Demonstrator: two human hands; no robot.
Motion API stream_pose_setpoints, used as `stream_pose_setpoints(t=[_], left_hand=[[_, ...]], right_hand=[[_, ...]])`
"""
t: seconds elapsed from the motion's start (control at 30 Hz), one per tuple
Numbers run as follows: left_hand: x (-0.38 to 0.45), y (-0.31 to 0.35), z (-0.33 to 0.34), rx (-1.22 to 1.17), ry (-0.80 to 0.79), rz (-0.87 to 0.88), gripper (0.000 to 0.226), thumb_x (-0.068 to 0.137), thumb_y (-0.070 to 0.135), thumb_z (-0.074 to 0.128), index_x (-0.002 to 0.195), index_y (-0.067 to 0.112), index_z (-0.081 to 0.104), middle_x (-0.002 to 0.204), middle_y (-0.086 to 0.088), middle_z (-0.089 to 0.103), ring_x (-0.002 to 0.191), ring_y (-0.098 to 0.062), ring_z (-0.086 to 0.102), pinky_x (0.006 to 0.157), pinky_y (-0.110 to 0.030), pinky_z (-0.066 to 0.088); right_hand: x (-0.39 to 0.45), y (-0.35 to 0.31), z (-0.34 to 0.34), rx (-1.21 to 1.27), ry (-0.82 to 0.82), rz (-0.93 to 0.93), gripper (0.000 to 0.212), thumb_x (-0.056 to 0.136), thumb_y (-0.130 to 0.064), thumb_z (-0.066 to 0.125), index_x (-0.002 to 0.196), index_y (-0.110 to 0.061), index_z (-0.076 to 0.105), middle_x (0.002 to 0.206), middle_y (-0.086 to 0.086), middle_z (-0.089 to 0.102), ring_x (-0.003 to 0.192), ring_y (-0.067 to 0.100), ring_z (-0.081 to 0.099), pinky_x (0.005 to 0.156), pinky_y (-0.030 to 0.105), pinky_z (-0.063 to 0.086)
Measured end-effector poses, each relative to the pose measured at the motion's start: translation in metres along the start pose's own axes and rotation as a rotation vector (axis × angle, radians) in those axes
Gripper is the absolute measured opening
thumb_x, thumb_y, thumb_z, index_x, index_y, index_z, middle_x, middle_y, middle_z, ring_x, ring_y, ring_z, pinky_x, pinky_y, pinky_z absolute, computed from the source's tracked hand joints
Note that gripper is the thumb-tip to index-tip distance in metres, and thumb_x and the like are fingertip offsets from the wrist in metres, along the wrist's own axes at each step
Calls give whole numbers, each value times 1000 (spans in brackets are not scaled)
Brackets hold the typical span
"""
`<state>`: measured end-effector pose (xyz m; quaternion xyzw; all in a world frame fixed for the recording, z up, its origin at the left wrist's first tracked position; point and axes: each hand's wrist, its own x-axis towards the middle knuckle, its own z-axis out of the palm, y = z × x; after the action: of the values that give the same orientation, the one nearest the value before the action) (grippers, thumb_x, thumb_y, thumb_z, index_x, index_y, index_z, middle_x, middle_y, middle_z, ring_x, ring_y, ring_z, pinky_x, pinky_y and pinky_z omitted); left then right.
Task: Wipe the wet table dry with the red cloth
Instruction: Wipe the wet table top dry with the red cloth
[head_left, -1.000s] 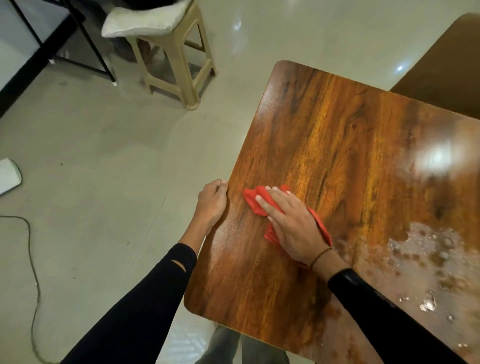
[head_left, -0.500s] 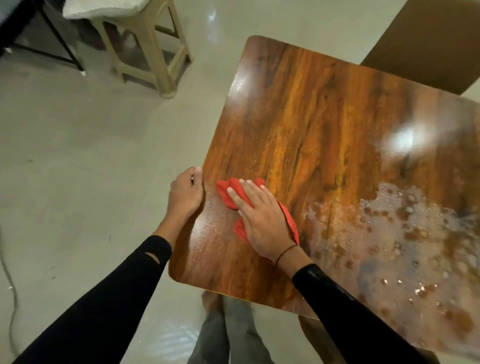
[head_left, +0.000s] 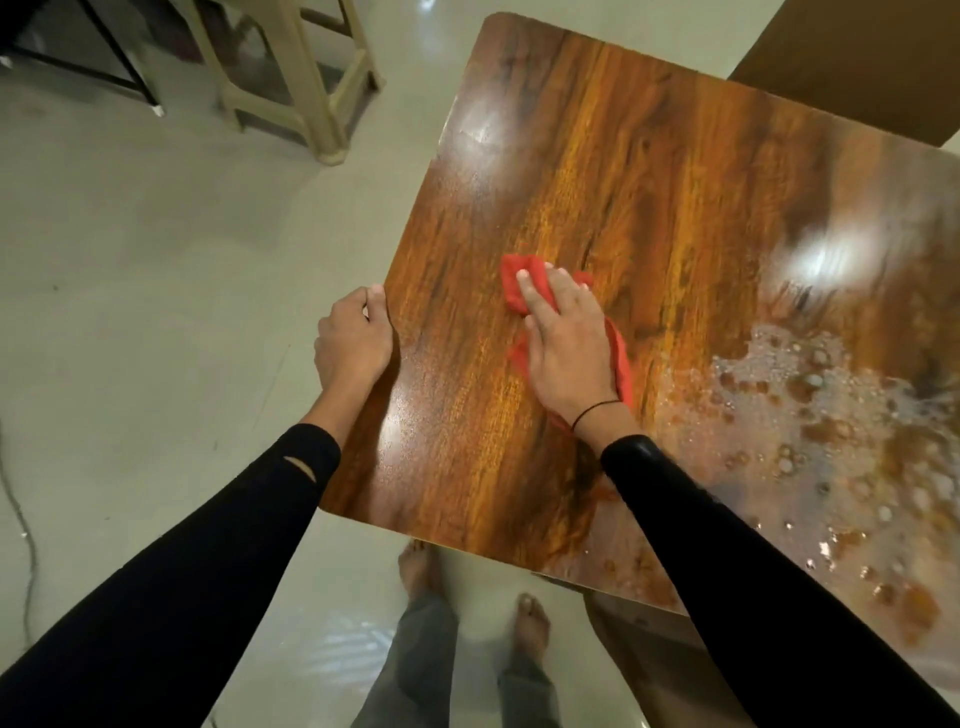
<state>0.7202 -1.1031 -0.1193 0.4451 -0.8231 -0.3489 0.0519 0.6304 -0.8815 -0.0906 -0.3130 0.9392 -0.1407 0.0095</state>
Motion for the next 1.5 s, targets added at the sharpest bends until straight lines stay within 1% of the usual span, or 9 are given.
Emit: stream_pose_setpoints(t=[0.27, 0.6, 0.77, 0.93, 1.0, 1.17, 1.23, 1.33, 1.5], left_hand=[[-16, -16, -8, 6, -57, -123, 53, 112, 59, 38, 81, 23, 61, 80, 3, 60, 74, -23, 58, 73, -39, 40], [-61, -59, -30, -237, -38, -331, 53, 101, 68, 60, 79, 19, 61, 90, -5, 62, 81, -24, 56, 75, -38, 40], [-113, -68, -29, -270, 104, -404, 63, 102, 62, 61, 58, 21, 44, 64, 2, 47, 61, -20, 44, 57, -33, 32], [-162, -76, -15, -557, 255, -556, 46, 105, 58, 60, 92, 14, 59, 98, -10, 65, 86, -24, 64, 79, -46, 64], [-187, -70, 1, -713, 308, -640, 48, 107, 60, 55, 92, 14, 58, 97, -9, 68, 78, -20, 69, 68, -39, 64], [-247, -34, 62, -866, 367, -704, 69, 114, 60, 28, 86, 8, 62, 58, -2, 59, 44, -11, 60, 56, -35, 50], [-260, -19, 84, -942, 337, -710, 81, 115, 60, 20, 123, -4, 68, 76, -7, 65, 70, -20, 70, 64, -33, 58], [-270, -7, 103, -1086, 267, -776, 82, 111, 68, 19, 159, 8, 48, 147, -16, 65, 131, -34, 65, 101, -42, 60], [-283, -7, 115, -1279, 167, -821, 97, 101, 84, 24, 169, 15, 32, 156, -7, 55, 127, -21, 62, 94, -32, 54]], right_hand=[[-97, 31, -22, 75, -312, -573, 53, 116, -26, 36, 168, -25, 34, 177, 8, 26, 165, 26, 20, 135, 51, 16], [-63, 52, -25, 89, -117, -258, 49, 114, -20, 47, 163, -18, 45, 169, 16, 40, 159, 36, 34, 132, 55, 21], [-133, 8, -17, 148, -280, -572, 59, 109, -23, 50, 166, -23, 39, 174, 12, 32, 163, 31, 26, 134, 56, 16], [-183, 45, -26, 77, -439, -862, 64, 113, -32, 46, 172, -28, 21, 179, 8, 17, 167, 27, 10, 135, 53, 12], [-181, 69, -32, 15, -477, -971, 68, 113, -36, 46, 173, -30, 16, 181, 6, 11, 168, 25, 5, 136, 52, 10], [-121, 82, -37, 47, -289, -699, 54, 114, -30, 37, 169, -26, 34, 175, 11, 29, 164, 31, 25, 135, 52, 18], [-116, 61, -32, 37, -222, -513, 53, 115, -28, 38, 167, -23, 38, 173, 14, 33, 162, 33, 28, 135, 52, 17], [-146, 36, -23, 102, -206, -489, 56, 110, -21, 51, 165, -22, 42, 172, 16, 34, 162, 35, 28, 134, 55, 16], [-202, 71, -35, 135, -449, -870, 56, 116, -31, 40, 170, -31, 27, 179, 6, 18, 167, 25, 11, 135, 52, 11]])
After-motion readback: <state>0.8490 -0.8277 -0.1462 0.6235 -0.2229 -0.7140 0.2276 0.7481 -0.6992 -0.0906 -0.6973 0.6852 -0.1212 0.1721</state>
